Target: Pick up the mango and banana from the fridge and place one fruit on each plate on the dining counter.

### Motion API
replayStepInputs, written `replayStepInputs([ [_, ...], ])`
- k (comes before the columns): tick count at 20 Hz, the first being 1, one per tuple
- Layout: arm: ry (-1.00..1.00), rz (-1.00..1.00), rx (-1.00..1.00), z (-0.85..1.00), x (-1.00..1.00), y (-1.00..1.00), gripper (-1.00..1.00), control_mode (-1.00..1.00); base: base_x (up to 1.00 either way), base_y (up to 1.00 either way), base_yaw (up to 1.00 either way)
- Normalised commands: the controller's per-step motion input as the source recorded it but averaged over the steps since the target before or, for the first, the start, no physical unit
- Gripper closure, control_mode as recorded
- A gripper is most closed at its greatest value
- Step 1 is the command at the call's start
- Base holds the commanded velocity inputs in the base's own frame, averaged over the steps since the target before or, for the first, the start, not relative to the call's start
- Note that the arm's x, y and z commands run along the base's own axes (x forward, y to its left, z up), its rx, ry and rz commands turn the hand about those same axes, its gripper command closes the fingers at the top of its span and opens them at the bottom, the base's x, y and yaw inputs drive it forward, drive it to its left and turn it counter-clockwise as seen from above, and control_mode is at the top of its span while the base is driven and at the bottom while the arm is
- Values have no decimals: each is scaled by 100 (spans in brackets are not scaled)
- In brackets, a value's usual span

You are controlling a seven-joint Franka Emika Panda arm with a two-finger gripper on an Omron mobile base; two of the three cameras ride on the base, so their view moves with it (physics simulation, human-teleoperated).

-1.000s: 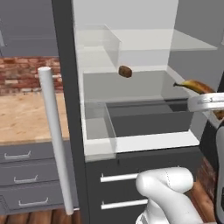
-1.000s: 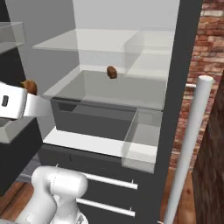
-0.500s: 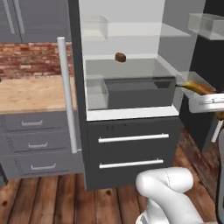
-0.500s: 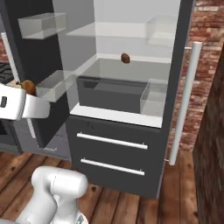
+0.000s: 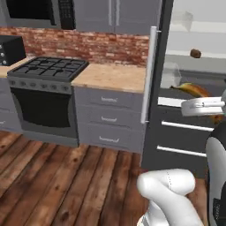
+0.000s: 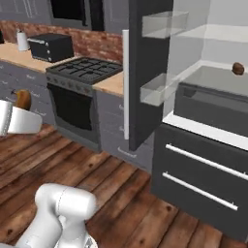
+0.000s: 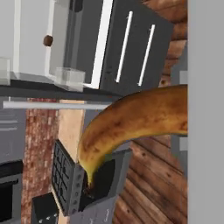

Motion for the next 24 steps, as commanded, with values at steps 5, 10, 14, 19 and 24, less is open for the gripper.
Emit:
replayStepInputs([
  [5, 0, 0, 0, 0, 0, 0, 100, 100, -6, 12, 100],
  [10, 0, 0, 0, 0, 0, 0, 100, 100, 0, 0, 100],
  [14, 0, 0, 0, 0, 0, 0, 100, 100, 59, 2, 81],
  [19, 0, 0, 0, 0, 0, 0, 100, 100, 100, 37, 35],
  [24, 0, 0, 0, 0, 0, 0, 100, 100, 100, 15, 26],
])
